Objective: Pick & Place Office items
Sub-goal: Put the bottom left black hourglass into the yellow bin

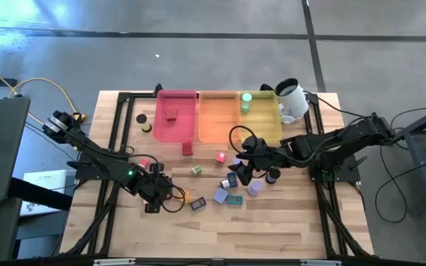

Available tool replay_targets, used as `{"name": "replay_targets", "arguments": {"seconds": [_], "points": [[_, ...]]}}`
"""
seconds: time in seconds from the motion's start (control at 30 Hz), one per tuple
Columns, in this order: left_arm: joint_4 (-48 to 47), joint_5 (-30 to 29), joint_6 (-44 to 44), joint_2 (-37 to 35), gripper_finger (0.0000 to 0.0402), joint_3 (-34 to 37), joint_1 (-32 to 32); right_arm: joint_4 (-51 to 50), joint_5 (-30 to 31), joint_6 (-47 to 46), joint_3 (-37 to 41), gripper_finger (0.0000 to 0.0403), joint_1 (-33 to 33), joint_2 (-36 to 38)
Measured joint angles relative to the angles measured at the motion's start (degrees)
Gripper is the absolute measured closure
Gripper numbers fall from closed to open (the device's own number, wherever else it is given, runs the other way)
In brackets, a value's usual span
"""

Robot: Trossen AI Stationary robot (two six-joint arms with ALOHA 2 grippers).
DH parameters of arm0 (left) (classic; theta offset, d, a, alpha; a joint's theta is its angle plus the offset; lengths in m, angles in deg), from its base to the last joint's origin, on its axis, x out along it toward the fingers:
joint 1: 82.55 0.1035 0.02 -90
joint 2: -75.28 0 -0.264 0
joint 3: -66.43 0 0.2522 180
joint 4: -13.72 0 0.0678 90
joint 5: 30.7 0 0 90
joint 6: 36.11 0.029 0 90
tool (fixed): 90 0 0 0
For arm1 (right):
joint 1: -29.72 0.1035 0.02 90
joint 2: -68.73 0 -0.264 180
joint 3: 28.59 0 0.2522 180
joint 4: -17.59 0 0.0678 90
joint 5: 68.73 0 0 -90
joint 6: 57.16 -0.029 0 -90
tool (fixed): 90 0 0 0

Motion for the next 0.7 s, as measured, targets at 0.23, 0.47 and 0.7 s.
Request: {"name": "replay_targets", "arguments": {"seconds": [0.23,0.47,0.7], "points": [[-1.02,0.24,-0.27,-0.20,0.0202,-2.23,0.71,0.00,-1.44,1.27,0.00,0.0140,-0.02,0.00],[-12.89,-1.84,-0.35,-3.96,0.0202,-9.30,3.22,2.10,-3.75,4.51,-0.02,0.0140,-0.02,0.00],[-18.81,-8.30,-1.20,-7.48,0.0202,-17.82,4.46,6.33,-9.05,9.40,-0.02,0.0140,-0.02,0.17]]}}
